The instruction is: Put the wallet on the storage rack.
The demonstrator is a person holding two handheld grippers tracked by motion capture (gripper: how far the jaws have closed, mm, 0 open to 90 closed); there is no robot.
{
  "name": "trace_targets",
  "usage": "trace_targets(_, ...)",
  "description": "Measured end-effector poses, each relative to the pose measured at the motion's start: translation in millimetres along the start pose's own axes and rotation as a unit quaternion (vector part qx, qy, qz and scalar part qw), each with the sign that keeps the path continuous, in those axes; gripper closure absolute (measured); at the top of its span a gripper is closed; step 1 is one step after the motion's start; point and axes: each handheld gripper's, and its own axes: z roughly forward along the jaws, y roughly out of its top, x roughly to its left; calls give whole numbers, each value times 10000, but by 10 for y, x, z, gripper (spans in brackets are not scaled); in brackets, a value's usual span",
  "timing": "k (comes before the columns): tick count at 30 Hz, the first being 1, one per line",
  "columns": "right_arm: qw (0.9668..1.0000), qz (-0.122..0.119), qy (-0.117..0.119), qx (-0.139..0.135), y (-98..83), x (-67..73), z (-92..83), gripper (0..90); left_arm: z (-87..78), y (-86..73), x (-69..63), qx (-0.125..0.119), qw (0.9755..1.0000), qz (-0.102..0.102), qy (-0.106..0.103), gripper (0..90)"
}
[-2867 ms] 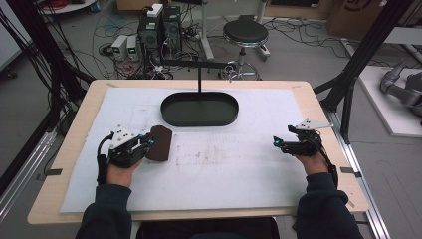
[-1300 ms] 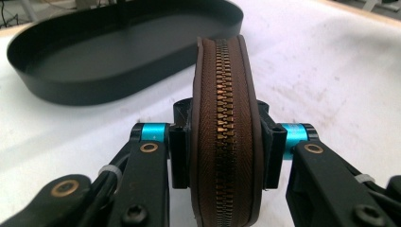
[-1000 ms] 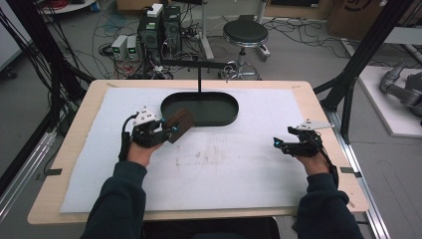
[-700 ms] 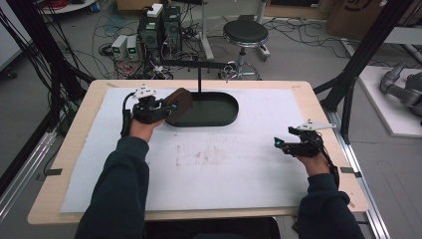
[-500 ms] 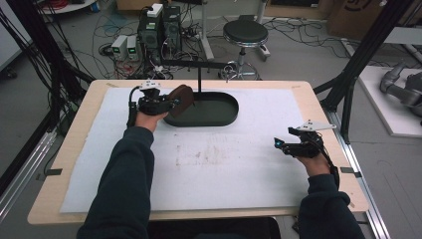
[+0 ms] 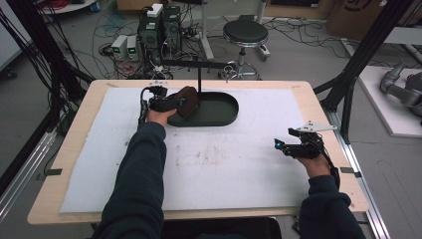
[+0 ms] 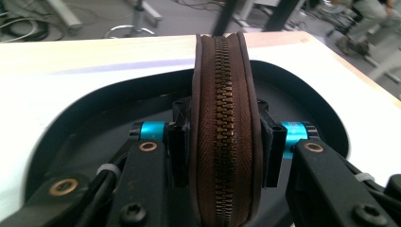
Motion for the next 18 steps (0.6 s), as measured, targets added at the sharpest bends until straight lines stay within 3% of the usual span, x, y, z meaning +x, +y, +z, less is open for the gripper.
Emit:
trace_targets(1, 10000, 13, -1, -6, -1, 0, 0, 243, 6, -9, 21, 207, 9995, 9, 223, 639)
trace_targets(3, 10000, 14, -7, -4, -5, -2, 0, 242, 14, -33, 52, 365, 9991, -81, 224, 634)
trace_targets(6, 10000, -18, -3, 9, -6, -1, 3, 243, 32, -29, 26, 353, 9987, 73, 372, 626)
trace_targets(8, 10000, -10, 1, 21, -6, 5, 5, 242, 60, -38, 19, 468, 9964, 178, 680, 548)
trace_targets(11, 10000, -21, 3, 11, -6, 11, -2, 243, 66, -43, 24, 442, 9948, 177, 898, 458)
trace_targets(15, 10000, 7, -10, 19, -16, -5, -1, 243, -40, 18, 15, 240, 9942, 262, 1019, 422)
trace_targets(18, 10000, 15, -3, 26, -16, 4, 2, 243, -97, 36, 34, 247, 9959, 163, 857, 465)
